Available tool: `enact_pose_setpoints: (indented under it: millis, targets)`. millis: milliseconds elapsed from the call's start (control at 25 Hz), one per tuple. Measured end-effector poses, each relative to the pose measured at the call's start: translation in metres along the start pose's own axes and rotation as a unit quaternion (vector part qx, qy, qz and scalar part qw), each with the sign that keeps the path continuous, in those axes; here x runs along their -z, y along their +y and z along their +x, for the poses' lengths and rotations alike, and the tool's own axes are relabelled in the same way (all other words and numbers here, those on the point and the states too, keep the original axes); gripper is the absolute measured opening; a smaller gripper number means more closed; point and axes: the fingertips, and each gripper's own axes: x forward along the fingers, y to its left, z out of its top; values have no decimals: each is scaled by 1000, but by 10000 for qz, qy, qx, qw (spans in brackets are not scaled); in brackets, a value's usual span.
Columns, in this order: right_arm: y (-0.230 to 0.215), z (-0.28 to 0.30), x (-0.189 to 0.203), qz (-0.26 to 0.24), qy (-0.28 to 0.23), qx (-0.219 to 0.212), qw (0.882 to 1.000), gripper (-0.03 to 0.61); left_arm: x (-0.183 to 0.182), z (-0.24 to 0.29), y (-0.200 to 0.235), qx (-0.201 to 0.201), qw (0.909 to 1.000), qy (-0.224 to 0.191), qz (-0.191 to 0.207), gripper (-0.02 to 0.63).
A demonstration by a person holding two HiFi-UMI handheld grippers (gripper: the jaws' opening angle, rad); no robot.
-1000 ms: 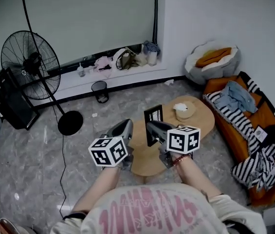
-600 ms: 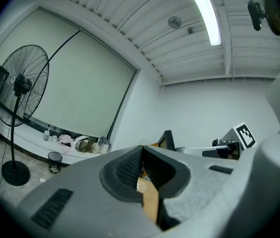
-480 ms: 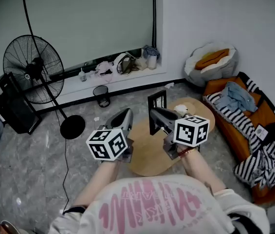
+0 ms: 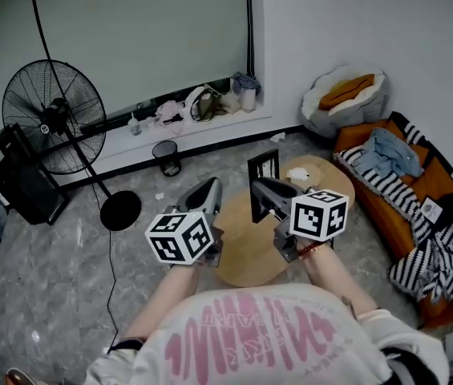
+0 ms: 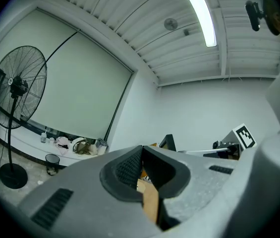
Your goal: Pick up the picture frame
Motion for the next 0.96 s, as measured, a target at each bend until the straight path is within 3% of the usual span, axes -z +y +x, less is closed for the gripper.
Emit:
enact_pose_setpoints:
  millis: [960]
  targets:
    - [4, -1, 17, -104, 170, 10, 9998, 67, 11, -12, 3, -42, 10000, -43, -43, 5]
